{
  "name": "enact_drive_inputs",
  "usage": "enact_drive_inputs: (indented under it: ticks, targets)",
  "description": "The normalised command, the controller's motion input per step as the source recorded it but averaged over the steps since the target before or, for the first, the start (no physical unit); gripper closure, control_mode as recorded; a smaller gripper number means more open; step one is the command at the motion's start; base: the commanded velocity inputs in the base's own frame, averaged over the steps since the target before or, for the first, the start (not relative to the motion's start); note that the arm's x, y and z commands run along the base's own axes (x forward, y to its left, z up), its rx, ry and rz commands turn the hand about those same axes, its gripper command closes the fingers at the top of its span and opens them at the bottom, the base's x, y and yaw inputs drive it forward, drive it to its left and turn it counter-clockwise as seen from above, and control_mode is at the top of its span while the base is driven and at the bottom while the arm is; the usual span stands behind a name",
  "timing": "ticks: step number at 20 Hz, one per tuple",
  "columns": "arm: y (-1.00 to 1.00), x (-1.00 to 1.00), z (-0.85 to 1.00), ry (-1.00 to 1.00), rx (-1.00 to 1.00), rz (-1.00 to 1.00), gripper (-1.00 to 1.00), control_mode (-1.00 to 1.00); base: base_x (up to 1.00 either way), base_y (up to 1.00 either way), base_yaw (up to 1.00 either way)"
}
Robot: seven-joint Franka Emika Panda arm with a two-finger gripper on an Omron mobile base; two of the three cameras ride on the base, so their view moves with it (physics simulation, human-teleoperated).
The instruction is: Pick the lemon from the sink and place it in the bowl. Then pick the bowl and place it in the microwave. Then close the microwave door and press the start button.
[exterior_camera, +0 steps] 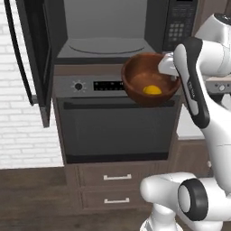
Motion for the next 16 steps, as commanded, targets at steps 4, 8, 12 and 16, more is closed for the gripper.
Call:
enact_drive_inputs:
  ticks: [4, 8, 12, 16]
  targets:
    - [0.00, 0.00, 0.00, 0.00, 0.00, 0.00, 1.00, 1.00, 0.11, 0.03, -0.05]
    - [0.00, 0.00, 0.00, 0.00, 0.00, 0.00, 1.00, 1.00, -0.01, 0.21, -0.11]
    - [0.00, 0.00, 0.00, 0.00, 0.00, 0.00, 1.00, 1.00, 0.14, 0.29, -0.18]
    - [0.00, 0.00, 0.00, 0.00, 0.00, 0.00, 1.00, 1.00, 0.12, 0.57, -0.18]
